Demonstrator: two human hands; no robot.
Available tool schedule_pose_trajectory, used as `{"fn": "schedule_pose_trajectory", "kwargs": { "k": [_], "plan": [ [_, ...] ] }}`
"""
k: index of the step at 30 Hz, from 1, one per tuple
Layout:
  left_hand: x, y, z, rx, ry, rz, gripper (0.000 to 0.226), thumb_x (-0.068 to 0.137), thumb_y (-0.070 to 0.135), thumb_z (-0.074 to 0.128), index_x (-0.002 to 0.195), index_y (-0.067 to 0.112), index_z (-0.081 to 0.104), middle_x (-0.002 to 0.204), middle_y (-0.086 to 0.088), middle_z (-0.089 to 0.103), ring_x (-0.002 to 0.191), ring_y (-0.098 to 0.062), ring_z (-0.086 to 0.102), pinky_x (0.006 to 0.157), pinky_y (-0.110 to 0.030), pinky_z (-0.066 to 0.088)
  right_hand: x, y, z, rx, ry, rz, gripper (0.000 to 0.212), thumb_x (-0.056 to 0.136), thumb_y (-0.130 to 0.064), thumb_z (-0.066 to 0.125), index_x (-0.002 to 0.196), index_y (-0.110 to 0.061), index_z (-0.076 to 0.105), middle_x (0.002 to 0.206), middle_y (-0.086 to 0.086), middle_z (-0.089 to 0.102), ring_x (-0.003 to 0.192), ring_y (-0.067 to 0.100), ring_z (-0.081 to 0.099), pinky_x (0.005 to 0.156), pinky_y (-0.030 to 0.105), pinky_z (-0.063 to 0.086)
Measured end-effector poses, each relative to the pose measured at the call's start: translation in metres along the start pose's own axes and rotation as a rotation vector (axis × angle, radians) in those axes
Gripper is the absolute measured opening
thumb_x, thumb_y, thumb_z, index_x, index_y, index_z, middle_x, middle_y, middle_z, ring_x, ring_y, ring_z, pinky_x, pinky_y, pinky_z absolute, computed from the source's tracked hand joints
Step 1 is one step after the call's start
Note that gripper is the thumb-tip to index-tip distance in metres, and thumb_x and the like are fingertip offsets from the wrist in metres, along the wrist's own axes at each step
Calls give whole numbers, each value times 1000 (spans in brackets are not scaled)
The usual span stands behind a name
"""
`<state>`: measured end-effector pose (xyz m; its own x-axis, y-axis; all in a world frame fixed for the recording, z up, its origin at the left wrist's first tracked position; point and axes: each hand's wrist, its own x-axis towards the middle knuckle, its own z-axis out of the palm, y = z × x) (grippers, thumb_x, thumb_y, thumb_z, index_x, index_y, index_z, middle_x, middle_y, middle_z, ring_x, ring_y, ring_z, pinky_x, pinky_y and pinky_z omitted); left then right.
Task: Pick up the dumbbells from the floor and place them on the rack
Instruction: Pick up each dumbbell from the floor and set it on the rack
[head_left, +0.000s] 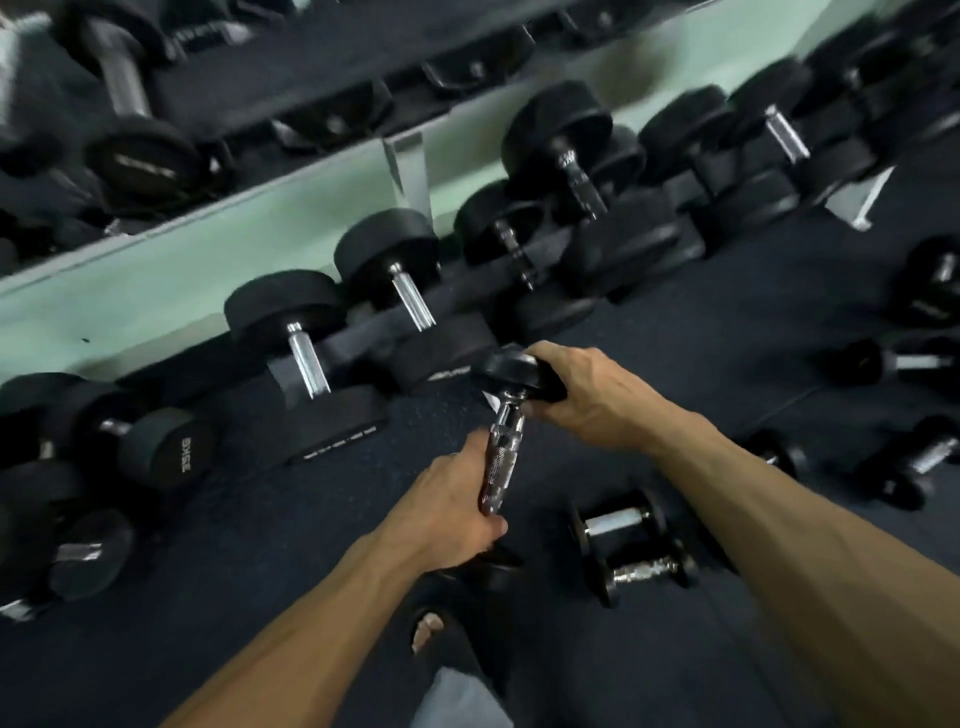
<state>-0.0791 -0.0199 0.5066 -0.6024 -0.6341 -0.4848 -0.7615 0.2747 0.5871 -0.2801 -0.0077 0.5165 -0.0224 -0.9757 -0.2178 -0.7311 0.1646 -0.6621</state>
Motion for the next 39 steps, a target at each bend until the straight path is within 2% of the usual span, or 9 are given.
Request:
{"fn": "schedule_pose_trajectory", "kwargs": {
  "k": [4,9,13,19,22,26,30,33,39],
  "plan": [
    [8,3,-64,-43,39,22,74,76,18,77,134,26,33,83,5,61,74,-9,62,71,-28,52,48,-48,-34,-45,-8,-14,36,82,-24,72,114,-21,56,95,-4,64,88,19,61,75,31,46],
    [29,0,-150,-56,96,20,72,75,17,77,133,25,34,83,6,63,74,-8,62,70,-26,54,118,-105,-73,-85,-12,-33,39,82,-21,71,116,-23,54,95,-3,66,83,17,62,76,33,50],
    [47,-1,-218,-58,139,20,71,75,17,77,132,25,36,85,6,61,75,-9,61,70,-26,52,172,-145,-105,-107,-1,-90,40,83,-24,71,119,-23,53,101,-2,66,93,18,62,80,32,48],
    [81,0,-303,-72,199,-5,69,76,15,77,131,26,36,84,5,61,75,-10,61,68,-25,51,254,-188,-149,-133,26,-195,37,81,-22,73,114,-17,58,101,2,69,93,21,64,81,33,49],
    [104,-1,-337,-90,248,-29,67,76,16,78,128,27,37,84,5,62,75,-10,63,69,-27,53,302,-201,-168,-153,-15,-247,32,80,-19,72,109,-16,57,97,1,67,91,22,63,80,35,50],
    [141,1,-379,-111,328,-97,61,76,17,77,122,25,38,84,4,61,72,-9,61,65,-25,52,373,-213,-191,-178,-76,-333,36,81,-18,71,114,-18,56,102,2,67,94,23,62,85,40,50],
    [184,4,-410,-167,381,-166,54,77,17,76,117,25,40,84,5,59,72,-9,60,66,-26,52,436,-215,-210,-181,-140,-381,36,82,-15,70,115,-17,55,100,1,66,91,22,63,77,30,47],
    [212,5,-423,-221,388,-190,55,79,16,75,119,24,38,87,3,60,75,-10,60,65,-24,49,472,-211,-220,-205,-182,-398,33,83,-15,70,111,-20,54,98,-1,66,90,19,62,76,29,45],
    [259,1,-434,-244,409,-242,66,75,14,76,128,20,37,92,2,61,81,-15,61,70,-29,50,522,-195,-226,-240,-230,-419,28,83,-18,70,101,-27,50,91,-6,61,85,17,58,74,28,41]
  ]
}}
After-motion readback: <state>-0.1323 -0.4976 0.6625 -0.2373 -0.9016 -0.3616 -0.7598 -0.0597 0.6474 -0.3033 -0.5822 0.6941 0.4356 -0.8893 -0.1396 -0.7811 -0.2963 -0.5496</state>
